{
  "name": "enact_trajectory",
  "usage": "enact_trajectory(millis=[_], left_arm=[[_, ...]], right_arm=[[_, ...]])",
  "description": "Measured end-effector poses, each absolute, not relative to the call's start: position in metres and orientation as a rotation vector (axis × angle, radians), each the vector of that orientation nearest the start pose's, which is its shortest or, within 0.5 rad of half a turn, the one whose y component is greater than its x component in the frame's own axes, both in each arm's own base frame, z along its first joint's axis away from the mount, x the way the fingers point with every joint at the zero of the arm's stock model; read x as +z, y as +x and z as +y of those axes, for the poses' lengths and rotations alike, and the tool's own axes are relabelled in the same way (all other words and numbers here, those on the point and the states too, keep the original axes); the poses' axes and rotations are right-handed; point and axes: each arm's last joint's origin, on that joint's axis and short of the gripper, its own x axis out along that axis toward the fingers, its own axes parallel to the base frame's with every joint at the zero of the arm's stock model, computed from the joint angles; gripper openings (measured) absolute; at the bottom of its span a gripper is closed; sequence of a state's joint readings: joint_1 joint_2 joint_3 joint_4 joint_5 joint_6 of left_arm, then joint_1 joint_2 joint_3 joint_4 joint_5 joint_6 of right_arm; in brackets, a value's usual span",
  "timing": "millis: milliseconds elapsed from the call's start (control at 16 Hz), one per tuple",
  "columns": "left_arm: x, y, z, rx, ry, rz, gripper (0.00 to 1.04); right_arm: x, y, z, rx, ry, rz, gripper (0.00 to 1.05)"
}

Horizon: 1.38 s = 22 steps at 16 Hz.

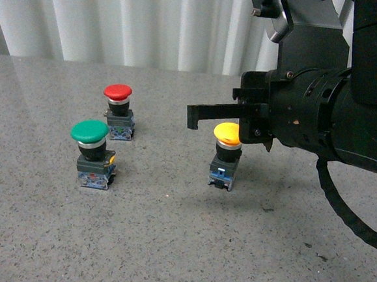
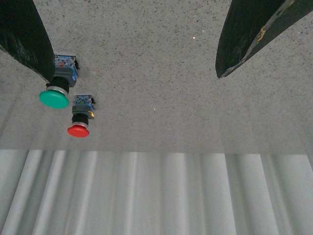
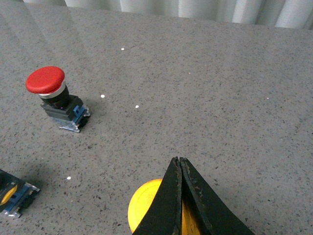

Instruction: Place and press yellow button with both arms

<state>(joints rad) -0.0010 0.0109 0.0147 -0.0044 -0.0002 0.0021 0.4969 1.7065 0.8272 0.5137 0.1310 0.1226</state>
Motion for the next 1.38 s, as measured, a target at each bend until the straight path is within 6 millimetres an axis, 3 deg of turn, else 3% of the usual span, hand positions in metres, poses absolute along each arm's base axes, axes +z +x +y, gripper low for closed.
enact_trajectory(millis=[1375], left_arm=[[0.167, 0.097, 0.0, -0.001, 0.002, 0.001, 0.98]], right_arm=[[0.157, 0.317, 0.16, 0.346, -0.038, 0.45, 0.02]])
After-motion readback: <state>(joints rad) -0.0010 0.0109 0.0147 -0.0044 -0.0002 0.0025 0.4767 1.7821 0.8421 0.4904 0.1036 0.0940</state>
